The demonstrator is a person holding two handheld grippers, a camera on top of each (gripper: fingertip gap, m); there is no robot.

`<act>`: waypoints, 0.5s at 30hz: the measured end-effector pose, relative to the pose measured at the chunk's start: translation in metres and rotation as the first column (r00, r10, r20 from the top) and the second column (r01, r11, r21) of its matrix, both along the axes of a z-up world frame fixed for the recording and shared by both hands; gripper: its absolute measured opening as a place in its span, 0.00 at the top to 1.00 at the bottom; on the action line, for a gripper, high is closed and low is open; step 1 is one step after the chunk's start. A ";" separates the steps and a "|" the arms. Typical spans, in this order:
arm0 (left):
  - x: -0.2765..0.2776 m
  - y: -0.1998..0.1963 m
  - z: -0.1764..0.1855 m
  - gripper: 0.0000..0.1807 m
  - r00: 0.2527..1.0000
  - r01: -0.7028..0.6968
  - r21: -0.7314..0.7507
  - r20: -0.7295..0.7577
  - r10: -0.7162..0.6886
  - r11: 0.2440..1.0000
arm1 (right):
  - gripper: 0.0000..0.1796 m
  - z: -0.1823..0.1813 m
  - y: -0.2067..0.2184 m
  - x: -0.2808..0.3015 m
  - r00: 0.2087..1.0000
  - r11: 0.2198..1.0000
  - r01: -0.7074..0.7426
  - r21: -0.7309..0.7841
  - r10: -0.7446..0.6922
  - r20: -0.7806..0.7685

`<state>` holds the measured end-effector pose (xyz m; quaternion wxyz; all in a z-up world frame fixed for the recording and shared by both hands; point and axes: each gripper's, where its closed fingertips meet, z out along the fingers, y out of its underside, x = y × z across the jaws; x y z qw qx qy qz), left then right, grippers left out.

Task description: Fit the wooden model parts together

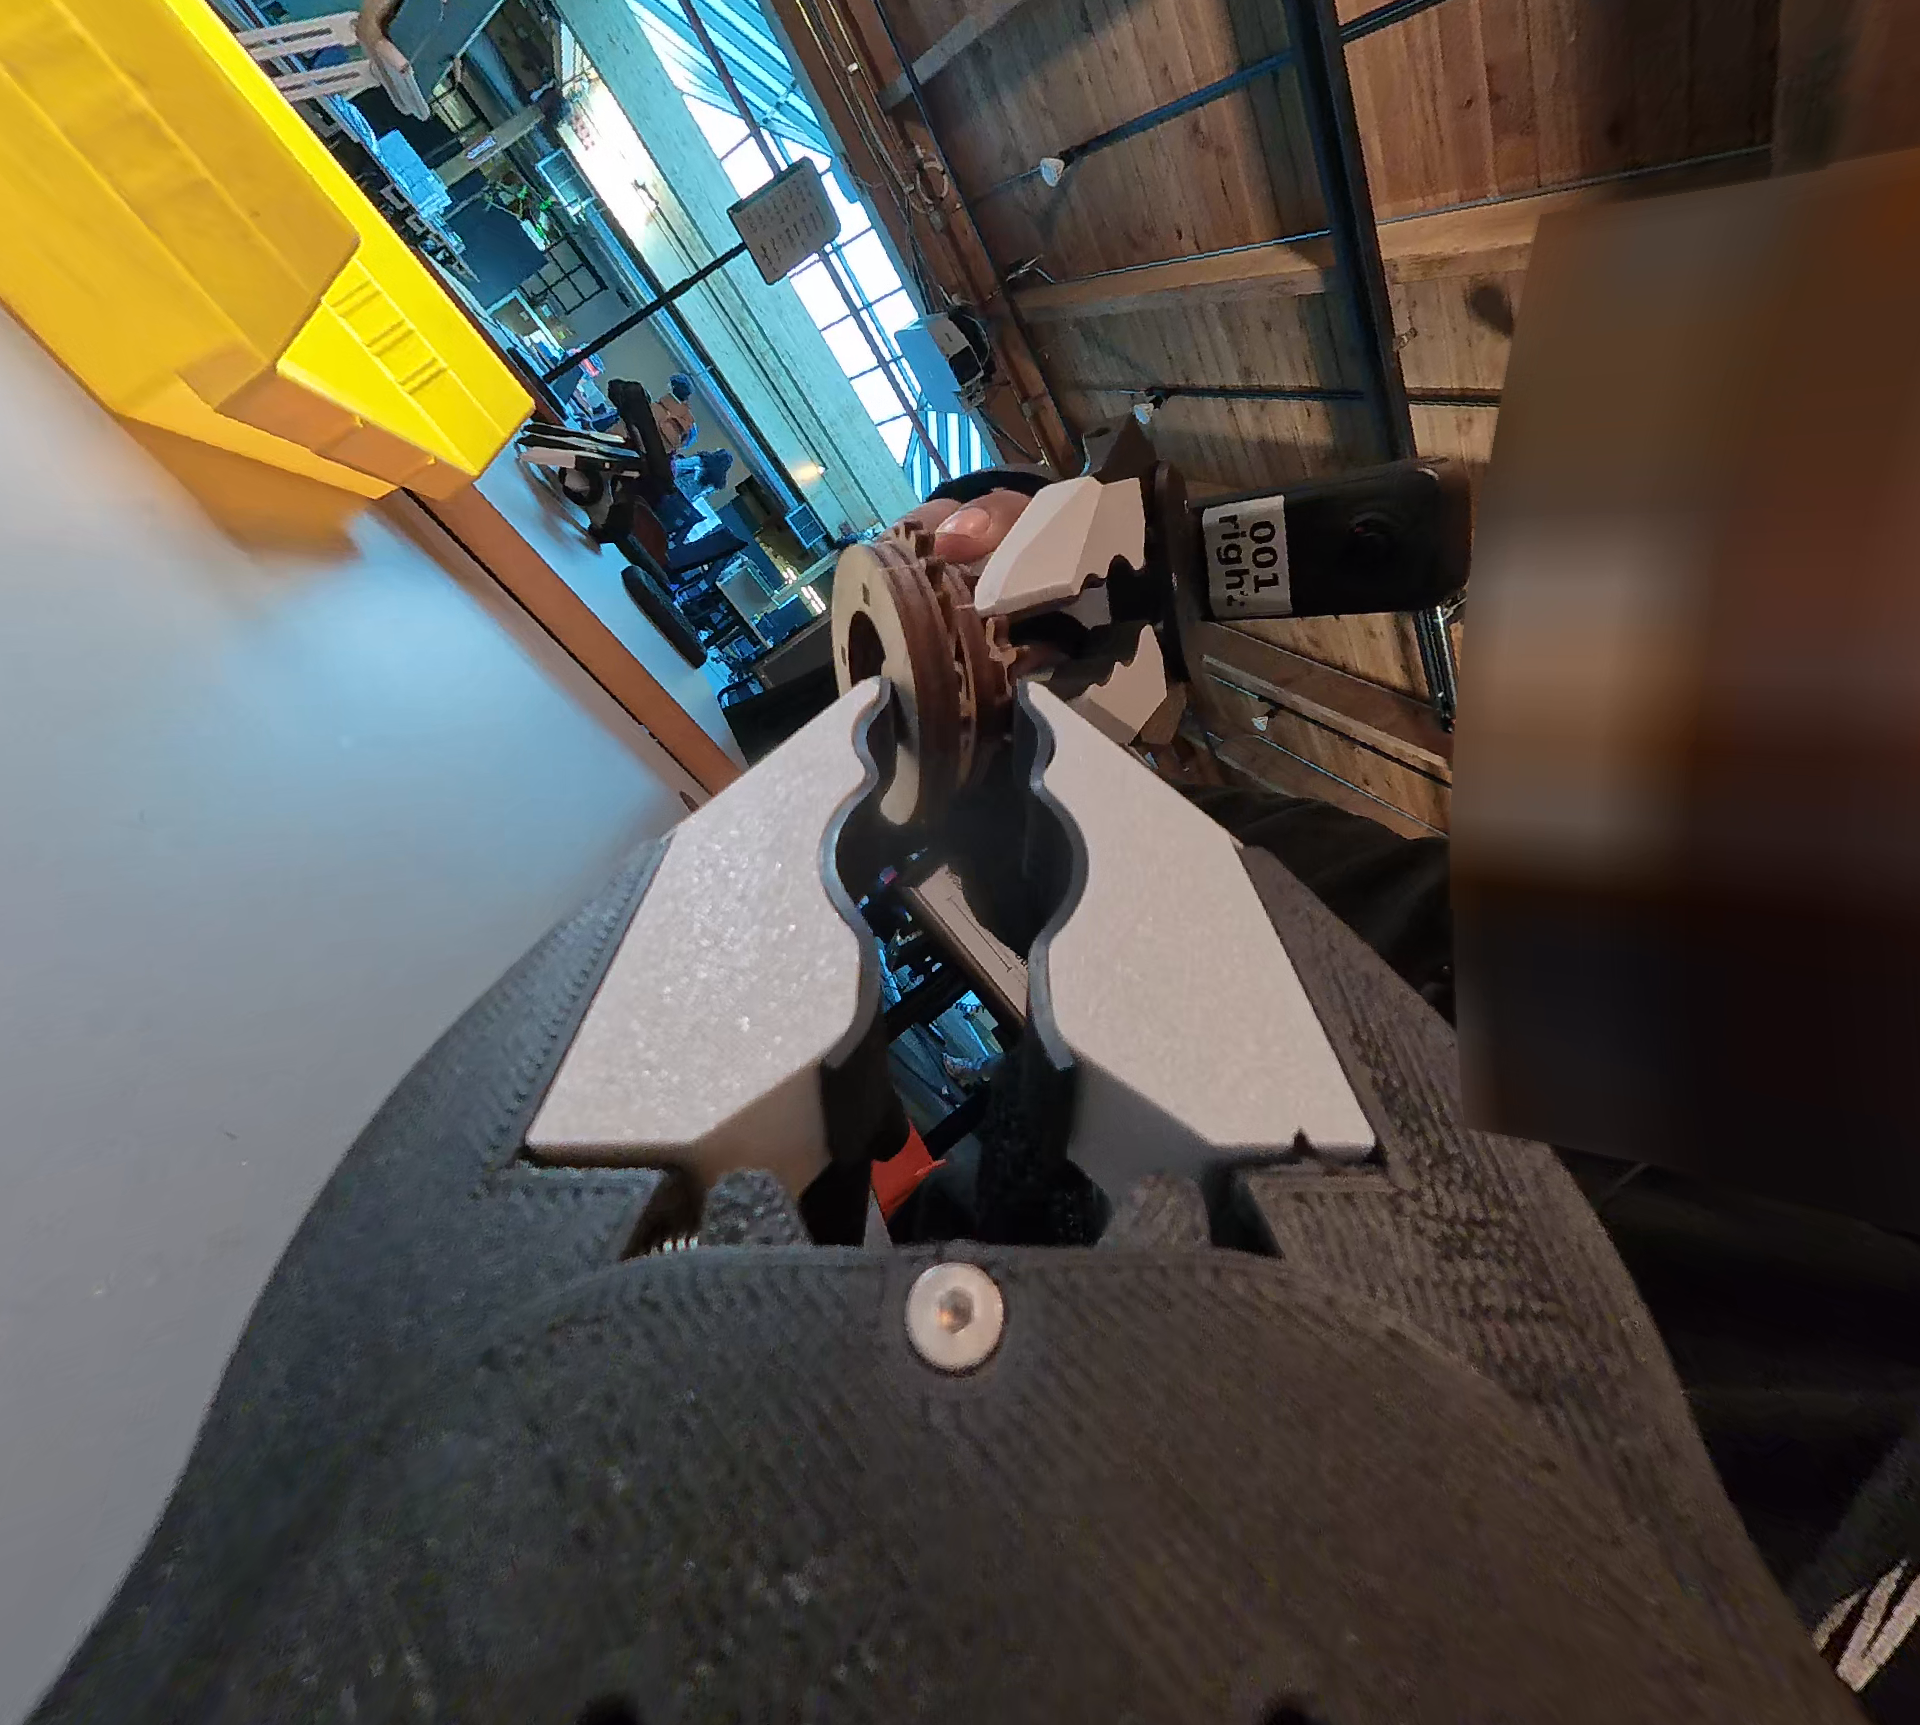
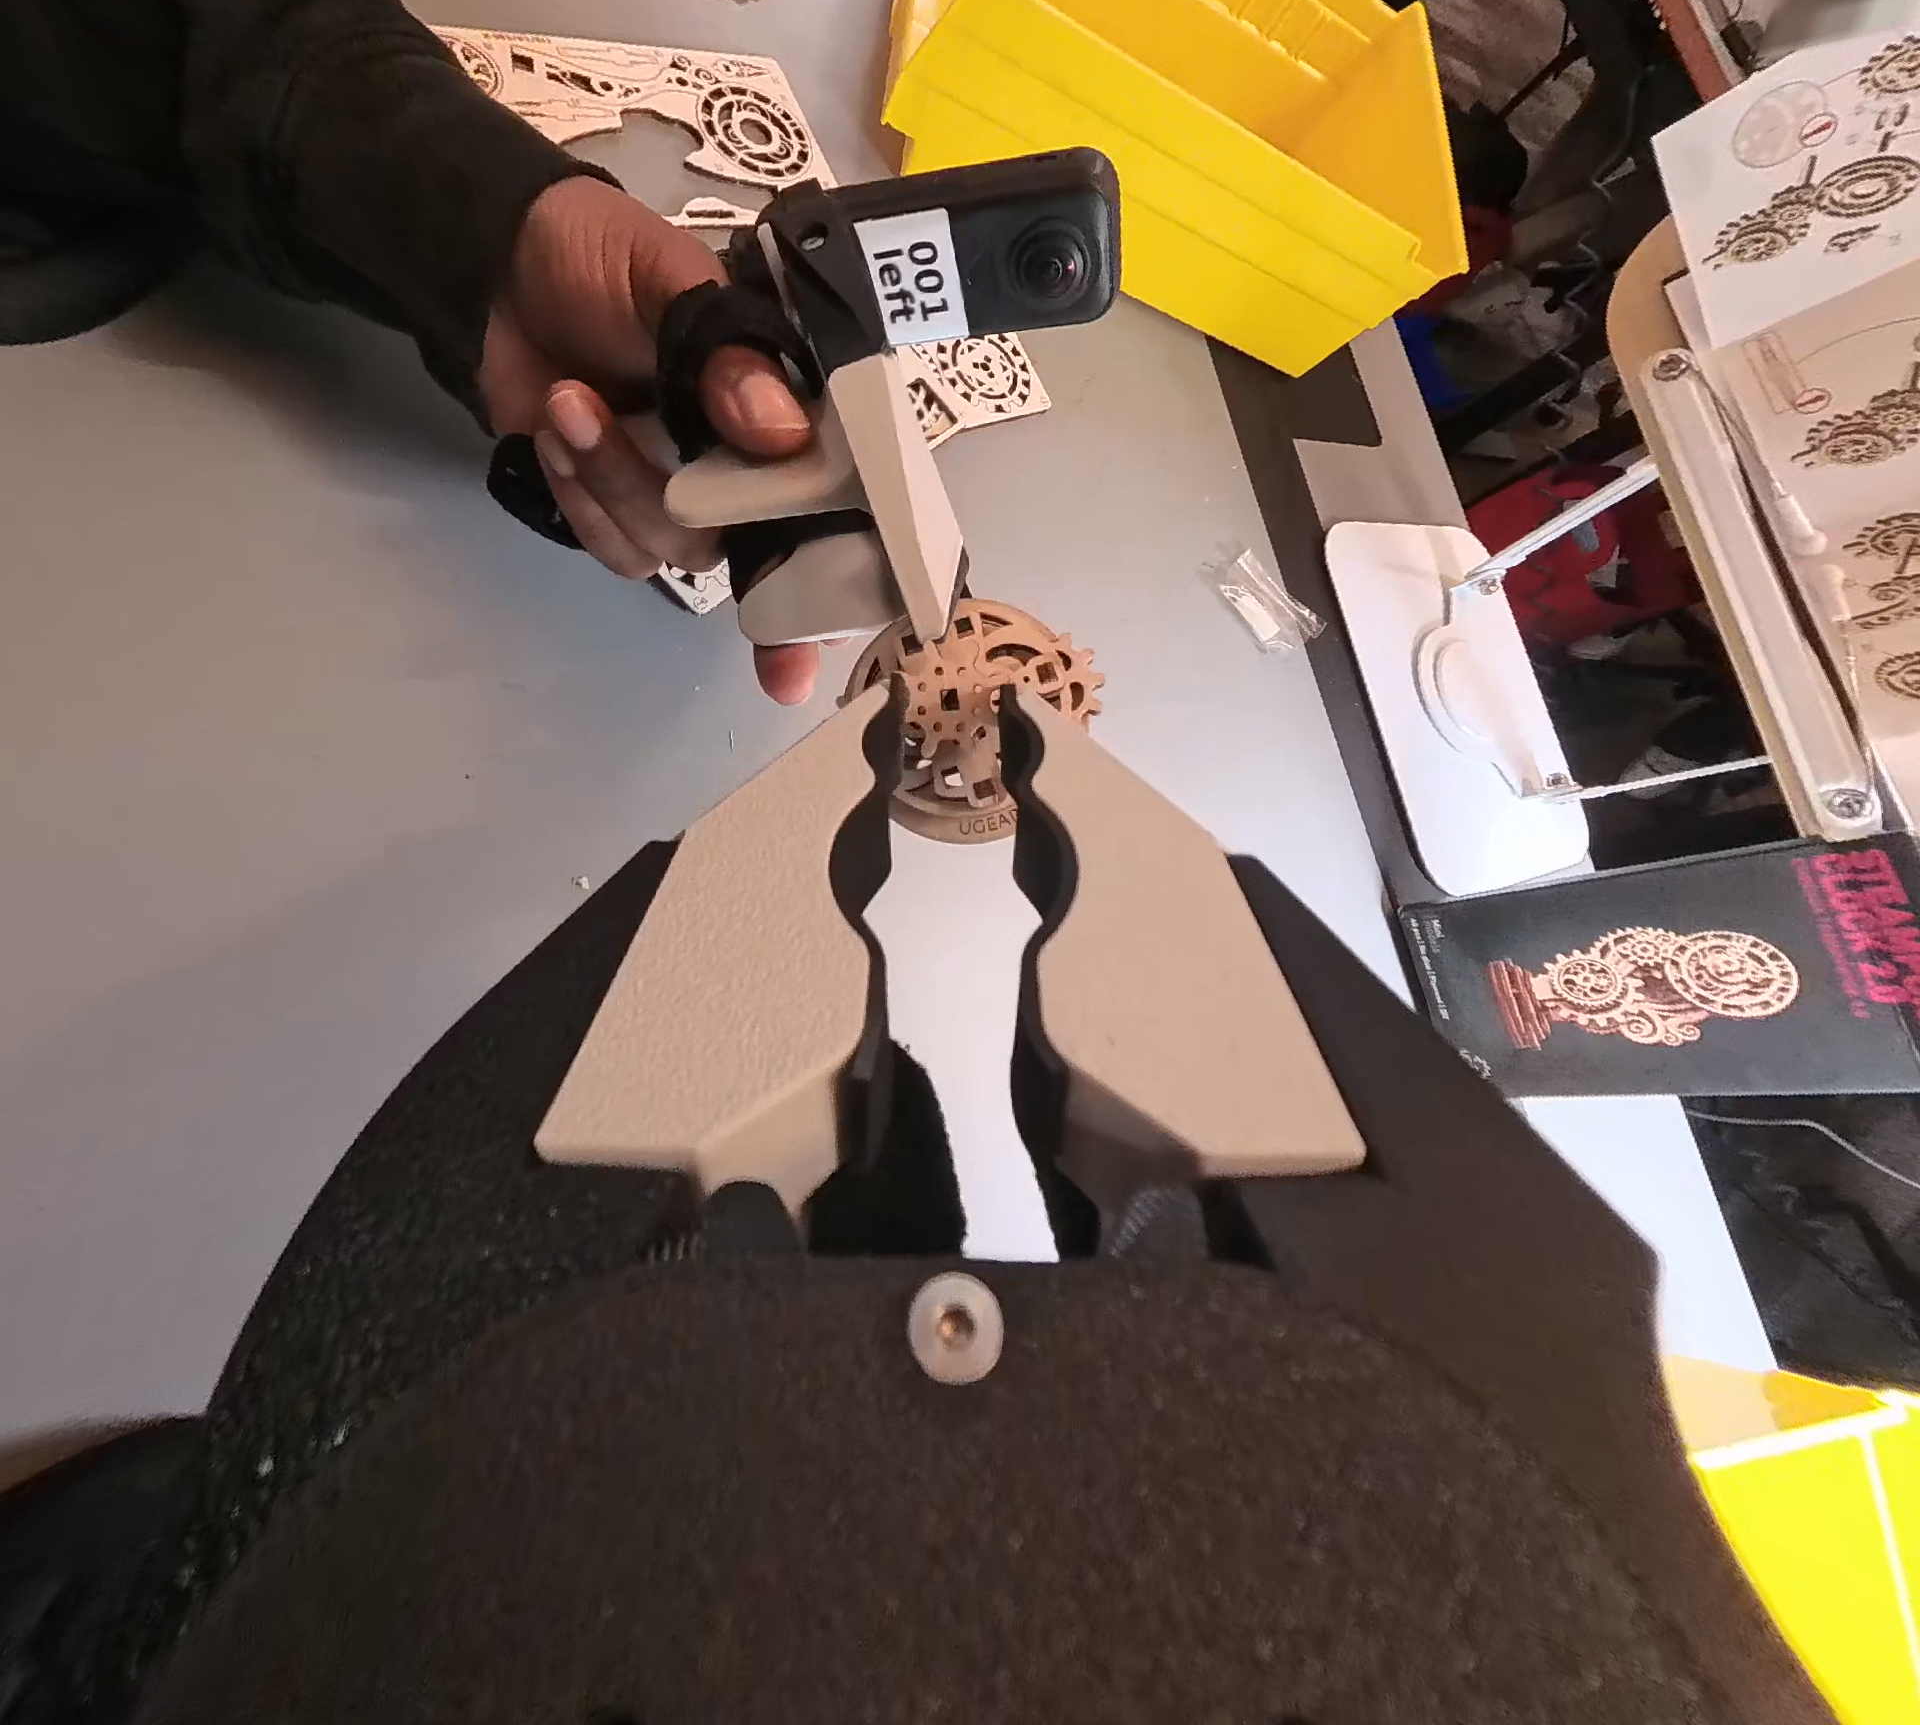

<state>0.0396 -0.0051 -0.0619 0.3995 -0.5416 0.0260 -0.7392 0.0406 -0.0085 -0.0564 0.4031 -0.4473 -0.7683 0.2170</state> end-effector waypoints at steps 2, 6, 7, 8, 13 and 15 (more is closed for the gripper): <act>0.001 0.000 -0.001 0.89 1.000 0.005 -0.002 -0.006 -0.005 1.000 | 0.91 -0.001 0.000 0.000 1.000 1.000 -0.004 0.015 0.004 0.018; 0.001 -0.001 -0.001 0.89 1.000 0.011 -0.001 -0.014 -0.011 1.000 | 0.91 -0.001 -0.001 0.001 0.999 1.000 -0.006 0.017 0.006 0.048; 0.001 -0.001 -0.001 0.89 1.000 0.008 0.004 -0.021 -0.008 1.000 | 0.91 -0.001 -0.001 0.001 0.998 1.000 -0.001 0.014 0.001 0.058; 0.001 -0.001 -0.001 0.89 1.000 0.005 0.009 -0.026 -0.005 1.000 | 0.91 -0.002 -0.001 0.000 0.998 1.000 0.003 0.017 -0.004 0.066; 0.001 -0.002 -0.001 0.89 1.000 0.007 0.024 -0.023 -0.006 1.000 | 0.91 -0.002 -0.001 0.000 0.994 0.999 0.016 0.040 -0.020 0.109; 0.000 -0.002 -0.001 0.89 1.000 0.003 0.034 -0.029 -0.002 0.999 | 0.91 -0.001 -0.002 0.000 0.992 0.999 0.022 0.040 -0.026 0.120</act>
